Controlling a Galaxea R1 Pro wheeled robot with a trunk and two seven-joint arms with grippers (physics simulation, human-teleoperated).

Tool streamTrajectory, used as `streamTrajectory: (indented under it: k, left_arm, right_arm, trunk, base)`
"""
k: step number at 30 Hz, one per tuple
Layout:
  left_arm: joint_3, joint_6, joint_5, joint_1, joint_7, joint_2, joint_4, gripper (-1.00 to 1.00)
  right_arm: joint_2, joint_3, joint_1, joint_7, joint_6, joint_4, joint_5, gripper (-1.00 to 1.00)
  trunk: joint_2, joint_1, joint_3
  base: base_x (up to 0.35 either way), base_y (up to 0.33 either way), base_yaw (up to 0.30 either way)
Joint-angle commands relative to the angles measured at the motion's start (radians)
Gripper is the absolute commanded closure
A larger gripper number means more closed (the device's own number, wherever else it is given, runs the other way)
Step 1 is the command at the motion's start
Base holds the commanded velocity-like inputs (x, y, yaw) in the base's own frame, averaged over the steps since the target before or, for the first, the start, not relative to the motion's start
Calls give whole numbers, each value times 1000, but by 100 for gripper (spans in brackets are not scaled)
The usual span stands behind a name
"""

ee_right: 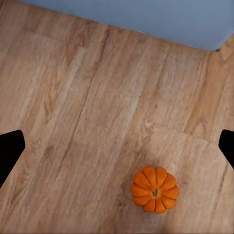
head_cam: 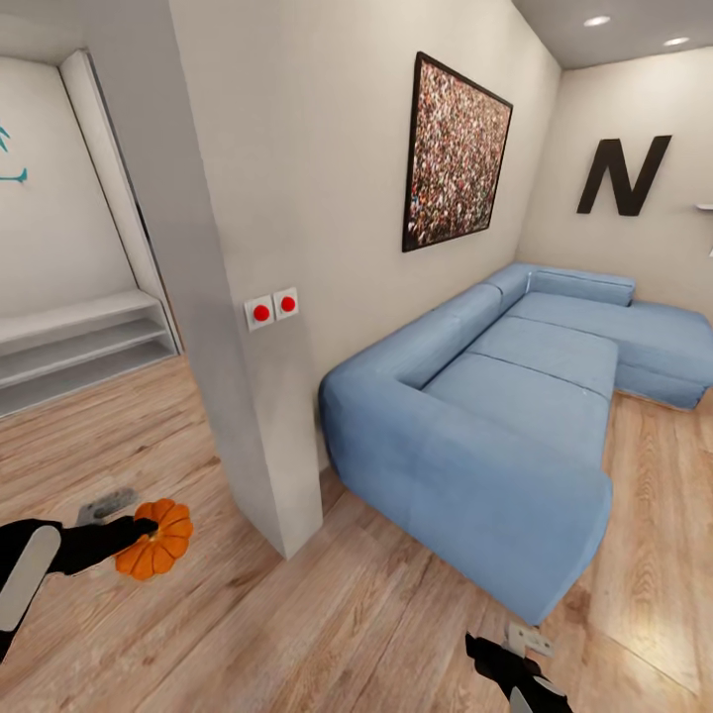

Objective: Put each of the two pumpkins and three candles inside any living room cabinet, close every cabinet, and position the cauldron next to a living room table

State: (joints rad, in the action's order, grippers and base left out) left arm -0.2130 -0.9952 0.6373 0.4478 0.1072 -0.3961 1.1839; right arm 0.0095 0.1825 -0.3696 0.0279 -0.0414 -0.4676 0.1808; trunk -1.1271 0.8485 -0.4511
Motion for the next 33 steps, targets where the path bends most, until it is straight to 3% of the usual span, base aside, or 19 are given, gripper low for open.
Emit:
streamTrajectory:
  k: [1, 5, 9, 11, 16, 33]
  left_arm:
    - [-4, -4, 17, -1, -7, -12, 5, 100]
    - [-13, -6, 23, -3, -49, -34, 12, 100]
    - [-15, -7, 24, -4, -58, -47, 13, 100]
    - [-15, -8, 28, -5, -62, -66, 12, 100]
    - [-17, -8, 63, -22, -85, -97, 11, 100]
    - [-13, -8, 73, -28, -89, -99, 16, 100]
  right_arm:
    - [1, 1, 0, 3, -10, -2, 11, -100]
    - [1, 4, 0, 3, -38, 0, 12, -100]
    - [0, 6, 0, 3, -48, 2, 12, -100]
    - [-1, 7, 0, 3, -49, 2, 12, -100]
    - [-4, 9, 0, 2, -88, -3, 14, -100]
    - [0, 7, 0, 9, -95, -2, 13, -100]
  trunk:
    - [-8, 4, -4]
    - [-36, 19, -17]
    - [-64, 35, -30]
    - [-78, 42, -36]
    - [-113, 62, -51]
    - [-232, 127, -105]
  base:
    - [0, 0, 0]
    - [0, 0, 0]
    - [0, 0, 0]
    - [0, 0, 0]
    - [0, 0, 0]
    - [0, 0, 0]
